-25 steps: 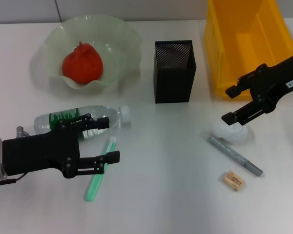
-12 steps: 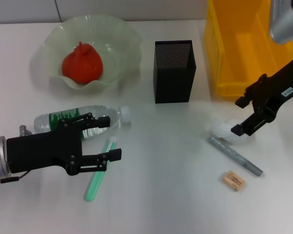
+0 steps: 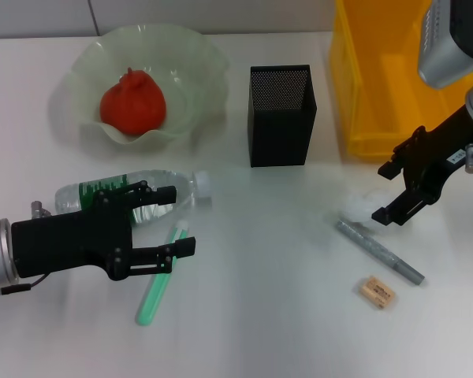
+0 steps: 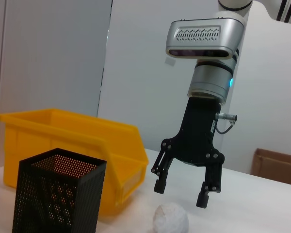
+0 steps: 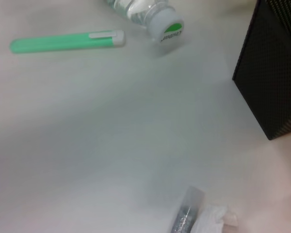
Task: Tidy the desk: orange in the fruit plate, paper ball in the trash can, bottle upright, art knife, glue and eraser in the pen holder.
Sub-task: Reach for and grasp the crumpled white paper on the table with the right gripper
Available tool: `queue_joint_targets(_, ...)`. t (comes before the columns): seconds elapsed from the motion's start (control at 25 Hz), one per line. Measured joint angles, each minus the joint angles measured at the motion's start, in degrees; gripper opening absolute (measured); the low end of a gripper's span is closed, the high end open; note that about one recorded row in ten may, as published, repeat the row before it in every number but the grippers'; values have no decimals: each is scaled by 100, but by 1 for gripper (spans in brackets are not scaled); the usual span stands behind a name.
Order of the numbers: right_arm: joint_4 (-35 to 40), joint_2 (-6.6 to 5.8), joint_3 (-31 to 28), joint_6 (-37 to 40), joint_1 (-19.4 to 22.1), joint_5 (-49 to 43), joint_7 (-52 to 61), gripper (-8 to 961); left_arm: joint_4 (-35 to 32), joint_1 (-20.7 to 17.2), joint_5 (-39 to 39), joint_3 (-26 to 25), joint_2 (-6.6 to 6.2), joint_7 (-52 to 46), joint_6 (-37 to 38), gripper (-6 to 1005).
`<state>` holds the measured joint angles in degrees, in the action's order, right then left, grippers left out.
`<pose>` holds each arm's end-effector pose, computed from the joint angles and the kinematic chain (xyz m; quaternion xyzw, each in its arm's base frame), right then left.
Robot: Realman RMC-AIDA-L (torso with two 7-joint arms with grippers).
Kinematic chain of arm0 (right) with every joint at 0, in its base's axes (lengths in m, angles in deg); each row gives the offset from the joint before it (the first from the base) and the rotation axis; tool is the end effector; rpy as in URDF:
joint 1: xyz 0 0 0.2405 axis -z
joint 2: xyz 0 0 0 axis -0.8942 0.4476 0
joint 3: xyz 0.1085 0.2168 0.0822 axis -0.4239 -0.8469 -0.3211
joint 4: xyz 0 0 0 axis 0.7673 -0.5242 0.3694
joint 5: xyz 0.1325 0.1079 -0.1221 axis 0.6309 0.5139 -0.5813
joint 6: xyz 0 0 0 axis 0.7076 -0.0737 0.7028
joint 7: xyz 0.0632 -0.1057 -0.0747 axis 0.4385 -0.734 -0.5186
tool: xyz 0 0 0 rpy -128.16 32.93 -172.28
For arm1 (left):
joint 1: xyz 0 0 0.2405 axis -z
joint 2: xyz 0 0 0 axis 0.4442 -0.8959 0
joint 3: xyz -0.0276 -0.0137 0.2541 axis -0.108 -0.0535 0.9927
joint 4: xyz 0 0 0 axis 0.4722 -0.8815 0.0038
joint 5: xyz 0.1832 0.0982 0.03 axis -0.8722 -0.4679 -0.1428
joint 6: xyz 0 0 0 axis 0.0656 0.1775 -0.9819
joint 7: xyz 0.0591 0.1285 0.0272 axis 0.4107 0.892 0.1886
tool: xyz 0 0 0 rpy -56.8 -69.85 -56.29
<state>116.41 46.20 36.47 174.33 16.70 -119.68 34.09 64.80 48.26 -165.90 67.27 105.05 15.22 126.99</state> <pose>0.1973 0.3795 0.0174 -0.9693 0.1468 -0.1902 0.0519 -0.2911 0.2727 -0.0150 -0.9393 -0.1445 -0.2941 0.1018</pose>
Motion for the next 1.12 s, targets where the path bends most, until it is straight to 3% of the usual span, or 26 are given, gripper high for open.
queue_joint_targets(0.48, -14, 23, 182, -204, 5, -24, 24, 826, 0, 55, -130, -14, 44, 0, -10, 845)
queue_joint_targets(0.76, -130, 135, 392, -562, 52, -148, -10, 826, 0, 70, -138, -9, 44, -12, -9, 845)
queue_joint_targets(1.12, -364, 148, 558, -802, 61, -149, -13, 824, 0, 70, -141, -15, 39, -15, -11, 845)
